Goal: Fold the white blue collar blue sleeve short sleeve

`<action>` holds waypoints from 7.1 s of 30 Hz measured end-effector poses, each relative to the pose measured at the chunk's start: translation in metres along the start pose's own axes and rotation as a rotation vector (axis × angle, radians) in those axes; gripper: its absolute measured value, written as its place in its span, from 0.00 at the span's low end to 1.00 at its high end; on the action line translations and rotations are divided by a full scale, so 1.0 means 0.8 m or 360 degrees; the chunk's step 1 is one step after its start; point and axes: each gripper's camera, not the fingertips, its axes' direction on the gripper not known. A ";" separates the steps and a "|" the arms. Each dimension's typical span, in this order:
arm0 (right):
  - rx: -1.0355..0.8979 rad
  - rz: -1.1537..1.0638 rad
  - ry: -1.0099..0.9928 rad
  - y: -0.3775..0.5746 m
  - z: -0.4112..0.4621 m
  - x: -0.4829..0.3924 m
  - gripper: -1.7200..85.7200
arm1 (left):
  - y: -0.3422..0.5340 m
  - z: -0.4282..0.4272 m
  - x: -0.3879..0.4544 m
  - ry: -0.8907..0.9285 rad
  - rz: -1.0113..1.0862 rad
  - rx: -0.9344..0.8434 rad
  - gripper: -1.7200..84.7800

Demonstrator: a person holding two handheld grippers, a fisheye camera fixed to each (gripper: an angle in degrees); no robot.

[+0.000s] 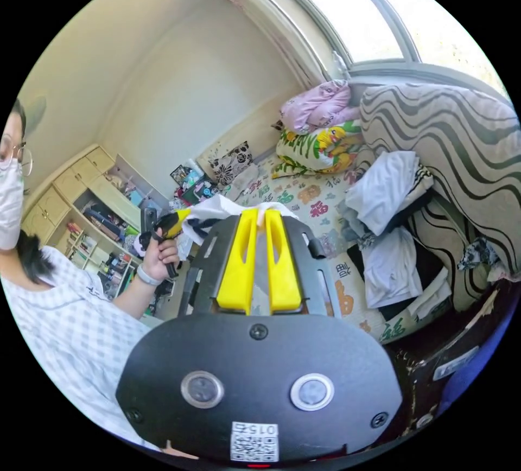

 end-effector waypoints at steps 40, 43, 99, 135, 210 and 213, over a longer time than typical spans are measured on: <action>-0.0755 -0.0457 -0.0598 0.252 0.232 -0.417 0.15 | 0.049 -0.590 0.447 0.0161 -0.0023 0.0452 0.01; -0.0712 -0.0739 -0.0576 0.233 0.253 -0.476 0.16 | 0.046 -0.602 0.452 0.0110 -0.0076 0.0497 0.01; -0.1196 -0.1924 -0.0310 0.043 0.645 -0.371 0.02 | 0.483 -0.847 0.308 -0.0515 -0.0412 0.0726 0.02; -0.0741 0.0360 -0.0048 0.090 0.645 0.016 0.02 | 0.724 -1.018 0.244 -0.0969 -0.0859 0.0465 0.01; -0.1092 -0.0496 -0.0172 -0.269 0.896 -0.343 0.09 | 0.526 -1.300 0.066 -0.1253 -0.0800 0.0426 0.13; -0.1188 -0.0632 -0.0177 -0.303 0.982 -0.415 0.09 | 0.516 -1.310 -0.010 -0.1168 -0.0940 0.0524 0.12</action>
